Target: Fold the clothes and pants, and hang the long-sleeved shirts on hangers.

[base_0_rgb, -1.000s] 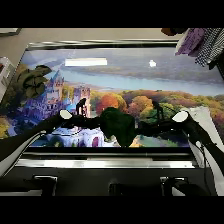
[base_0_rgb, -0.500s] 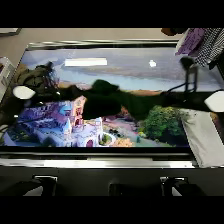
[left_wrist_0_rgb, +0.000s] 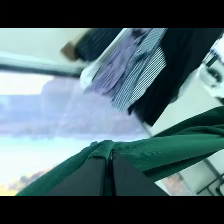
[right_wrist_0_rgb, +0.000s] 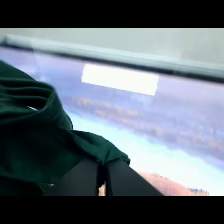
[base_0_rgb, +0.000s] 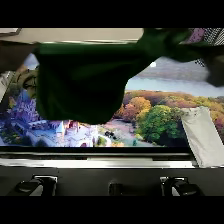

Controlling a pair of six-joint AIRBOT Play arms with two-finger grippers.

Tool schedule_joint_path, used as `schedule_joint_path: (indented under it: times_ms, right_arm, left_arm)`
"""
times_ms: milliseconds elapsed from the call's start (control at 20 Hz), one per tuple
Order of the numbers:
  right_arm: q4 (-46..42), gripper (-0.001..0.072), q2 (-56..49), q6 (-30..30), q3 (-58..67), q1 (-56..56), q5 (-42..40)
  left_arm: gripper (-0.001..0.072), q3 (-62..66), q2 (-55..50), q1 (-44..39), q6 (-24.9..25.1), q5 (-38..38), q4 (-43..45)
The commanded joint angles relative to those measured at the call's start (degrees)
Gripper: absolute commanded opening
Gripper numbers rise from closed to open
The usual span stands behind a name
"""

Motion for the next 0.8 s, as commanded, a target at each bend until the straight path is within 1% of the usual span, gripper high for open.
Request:
schedule_joint_path:
  times_ms: [0,100,150,300,400,450,500,650,750]
  right_arm:
    - [-0.6,0.003,6.2,5.1,2.5,0.0,-1.9]
    - [-1.6,0.0031,6.9,8.0,2.5,0.0,-4.2]
    - [-2.8,0.0031,6.0,9.2,2.5,0.0,-5.0]
    - [-7.5,0.0031,-1.0,14.3,2.5,0.0,-4.8]
    - [-7.1,0.0031,-10.0,19.1,2.5,0.0,-4.4]
    - [-6.1,0.0031,-14.9,21.4,2.5,0.0,-4.1]
    - [-4.5,0.0032,-20.5,22.4,2.5,0.0,-3.8]
    - [0.0,0.0032,-36.6,22.4,2.5,0.0,-3.5]
    - [3.7,0.0032,-45.9,22.4,2.5,0.0,-3.7]
  left_arm:
    - [0.0015,1.5,8.2,0.3,-4.2,1.2,4.1]
    - [0.0015,1.5,9.4,0.3,-9.4,1.0,9.1]
    - [0.0015,1.5,9.0,0.3,-10.9,0.7,10.5]
    - [0.0015,1.5,2.9,0.2,-11.9,-2.5,11.8]
    - [0.0015,1.4,-4.4,0.2,-11.9,-6.5,11.8]
    - [0.0015,1.2,-9.0,0.2,-11.9,-7.5,11.8]
    - [0.0015,0.7,-13.2,-0.2,-12.1,-7.3,11.8]
    - [0.0016,0.2,-28.7,-1.9,-11.6,-4.8,14.2]
    - [0.0016,0.2,-39.0,-3.2,-12.1,-2.6,12.4]
